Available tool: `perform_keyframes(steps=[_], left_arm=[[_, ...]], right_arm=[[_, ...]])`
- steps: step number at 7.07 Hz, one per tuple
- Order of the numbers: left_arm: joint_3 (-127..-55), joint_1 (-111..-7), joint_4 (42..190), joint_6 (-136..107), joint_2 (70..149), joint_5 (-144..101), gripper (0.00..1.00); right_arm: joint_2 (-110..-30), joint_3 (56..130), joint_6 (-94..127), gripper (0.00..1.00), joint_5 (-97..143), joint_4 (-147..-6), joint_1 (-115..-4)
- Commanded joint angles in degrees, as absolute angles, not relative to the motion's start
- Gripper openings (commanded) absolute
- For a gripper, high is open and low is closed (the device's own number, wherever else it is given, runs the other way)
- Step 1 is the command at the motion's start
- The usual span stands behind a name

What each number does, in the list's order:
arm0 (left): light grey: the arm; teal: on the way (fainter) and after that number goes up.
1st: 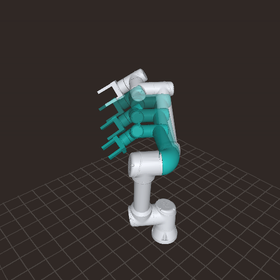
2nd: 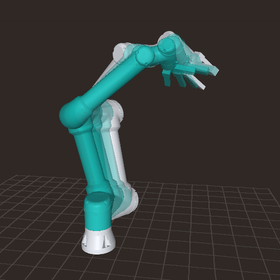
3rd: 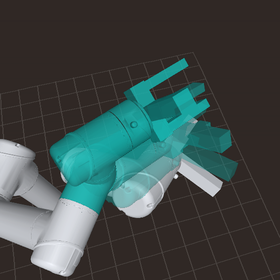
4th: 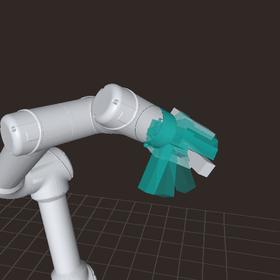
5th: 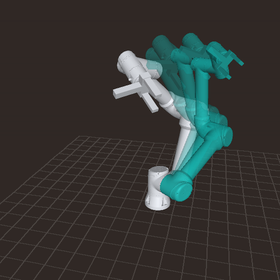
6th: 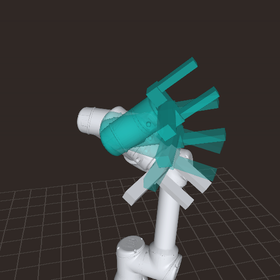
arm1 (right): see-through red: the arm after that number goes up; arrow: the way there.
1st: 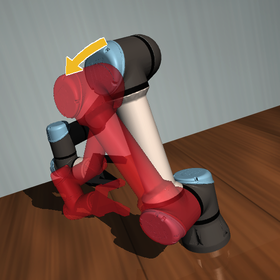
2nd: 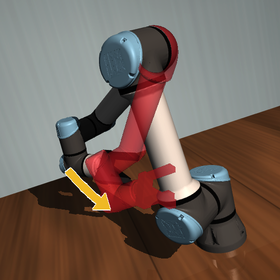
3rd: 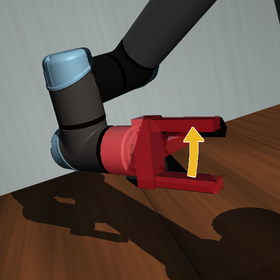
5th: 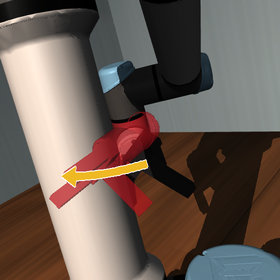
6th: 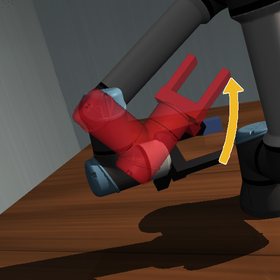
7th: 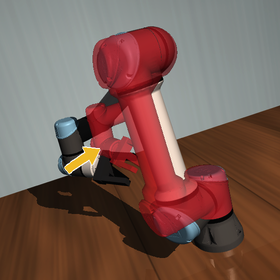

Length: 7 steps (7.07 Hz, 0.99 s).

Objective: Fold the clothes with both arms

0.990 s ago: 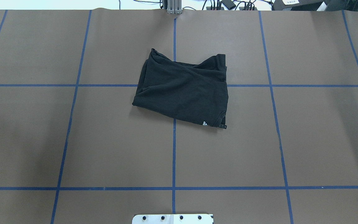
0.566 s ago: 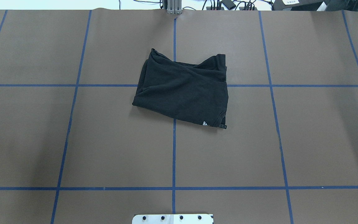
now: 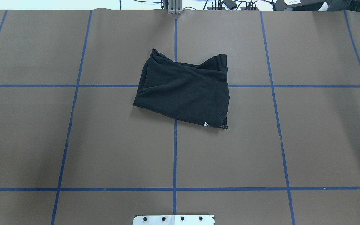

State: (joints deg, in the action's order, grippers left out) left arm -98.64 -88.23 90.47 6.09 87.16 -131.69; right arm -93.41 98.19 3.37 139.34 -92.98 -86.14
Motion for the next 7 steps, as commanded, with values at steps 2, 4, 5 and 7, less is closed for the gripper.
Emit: perform_keyframes(steps=[2, 4, 5, 7], left_arm=[[-98.4, -88.2, 90.4, 5.9, 87.2, -131.7, 1.00], [-98.6, -88.2, 90.4, 6.0, 87.1, -131.7, 1.00], [-99.0, -88.2, 90.4, 6.3, 86.8, -131.7, 1.00], [-99.1, -88.2, 90.4, 6.3, 86.7, -131.6, 1.00]], right_arm=[[-95.4, 99.4, 3.2, 1.00, 138.5, -92.9, -86.1], [-95.8, 99.3, 2.3, 1.00, 138.1, -92.8, -86.8], [-96.0, 99.3, 2.2, 1.00, 137.9, -92.8, -88.1], [-96.6, 99.2, 2.1, 1.00, 136.1, -92.5, -88.2]])
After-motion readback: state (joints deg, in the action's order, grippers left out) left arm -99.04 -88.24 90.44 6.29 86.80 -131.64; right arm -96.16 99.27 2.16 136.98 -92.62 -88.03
